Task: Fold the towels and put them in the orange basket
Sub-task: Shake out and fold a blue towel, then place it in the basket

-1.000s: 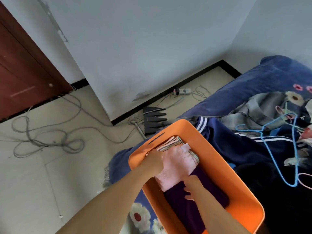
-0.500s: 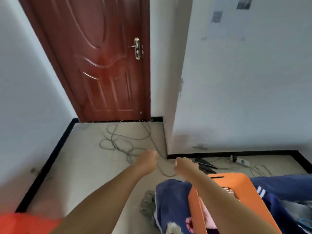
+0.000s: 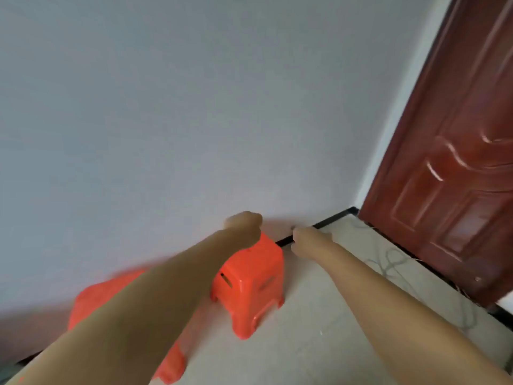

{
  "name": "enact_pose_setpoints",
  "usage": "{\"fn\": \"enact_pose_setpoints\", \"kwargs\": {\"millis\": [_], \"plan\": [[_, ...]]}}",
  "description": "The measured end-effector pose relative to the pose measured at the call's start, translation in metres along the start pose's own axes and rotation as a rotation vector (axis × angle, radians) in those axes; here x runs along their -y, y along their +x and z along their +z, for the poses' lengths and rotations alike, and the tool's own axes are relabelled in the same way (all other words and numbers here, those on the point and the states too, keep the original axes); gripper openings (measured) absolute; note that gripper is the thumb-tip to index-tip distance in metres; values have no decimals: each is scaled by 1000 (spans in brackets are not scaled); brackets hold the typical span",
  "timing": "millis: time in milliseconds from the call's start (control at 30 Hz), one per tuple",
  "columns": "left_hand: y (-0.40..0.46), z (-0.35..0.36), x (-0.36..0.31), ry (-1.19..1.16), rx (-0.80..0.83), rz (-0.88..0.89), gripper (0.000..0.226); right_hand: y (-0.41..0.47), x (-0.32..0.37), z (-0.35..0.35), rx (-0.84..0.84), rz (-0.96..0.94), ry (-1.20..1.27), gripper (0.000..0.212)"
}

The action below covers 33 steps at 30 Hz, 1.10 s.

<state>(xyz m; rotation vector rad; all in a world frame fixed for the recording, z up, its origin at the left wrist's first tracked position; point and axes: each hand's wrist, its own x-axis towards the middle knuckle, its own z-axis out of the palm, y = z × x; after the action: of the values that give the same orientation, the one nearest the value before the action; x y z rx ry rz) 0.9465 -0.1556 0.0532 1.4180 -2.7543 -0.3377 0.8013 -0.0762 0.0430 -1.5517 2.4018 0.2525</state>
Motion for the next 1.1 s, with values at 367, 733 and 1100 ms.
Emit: {"fn": "enact_pose_setpoints", "kwargs": {"millis": [367, 733, 1100], "plan": [[-159, -30, 278, -108, -83, -676, 25, -10, 333, 0, 17, -644, -244, 18], [-308, -34, 414, -258, -235, -1167, 33, -51, 547, 33, 32, -1071, -443, 19], [-605, -28, 544, -259, -305, -1572, 32, -272, 796, 126, 85, -1444, -460, 31]]}}
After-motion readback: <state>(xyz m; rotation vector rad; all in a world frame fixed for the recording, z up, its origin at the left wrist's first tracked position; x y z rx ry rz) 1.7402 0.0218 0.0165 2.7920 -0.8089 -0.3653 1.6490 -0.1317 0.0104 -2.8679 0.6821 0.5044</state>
